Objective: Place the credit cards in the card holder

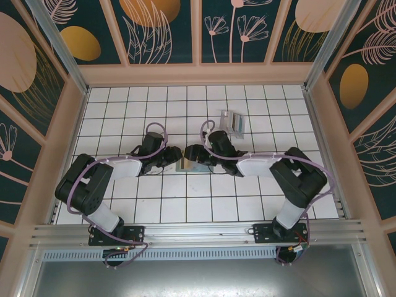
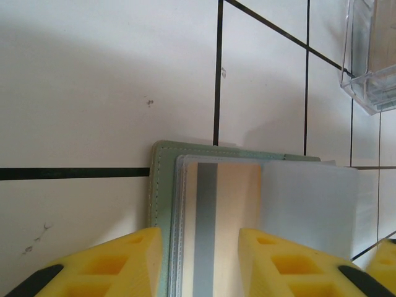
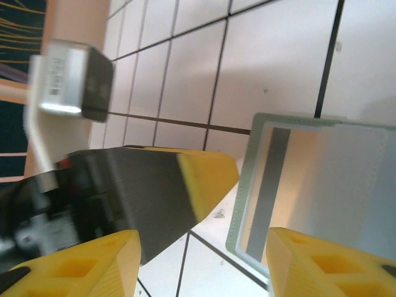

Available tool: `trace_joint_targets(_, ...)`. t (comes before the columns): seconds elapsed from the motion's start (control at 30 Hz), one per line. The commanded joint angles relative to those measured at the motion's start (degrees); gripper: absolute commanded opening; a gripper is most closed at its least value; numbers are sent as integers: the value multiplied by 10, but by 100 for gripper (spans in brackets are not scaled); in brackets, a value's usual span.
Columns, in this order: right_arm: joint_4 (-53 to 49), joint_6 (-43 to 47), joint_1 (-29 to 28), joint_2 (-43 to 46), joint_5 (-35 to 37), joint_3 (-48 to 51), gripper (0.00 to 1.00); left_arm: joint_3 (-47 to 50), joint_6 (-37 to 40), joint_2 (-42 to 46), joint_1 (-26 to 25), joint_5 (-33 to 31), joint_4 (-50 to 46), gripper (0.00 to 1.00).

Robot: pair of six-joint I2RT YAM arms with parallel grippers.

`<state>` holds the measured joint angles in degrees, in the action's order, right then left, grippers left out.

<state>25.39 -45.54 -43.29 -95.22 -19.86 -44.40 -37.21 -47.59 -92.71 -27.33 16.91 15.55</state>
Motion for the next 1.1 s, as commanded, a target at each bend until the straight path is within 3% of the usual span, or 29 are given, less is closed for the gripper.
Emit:
trace_joint_targets(0.0,-27,37,19,54,5,24,58,-9,13,-3,-1,0,-4,38)
trace_joint_targets(0.37,-88,27,58,87,63,76,59,-26,21,-20,-1,12,-11,38)
trace_joint_targets(0.63,-56,23,53,71,20,95,58,-24,21,-22,-1,8,-10,37)
trace_joint_targets(1.07,-36,8,41,20,11,89,56,-17,18,-23,-1,10,-1,37)
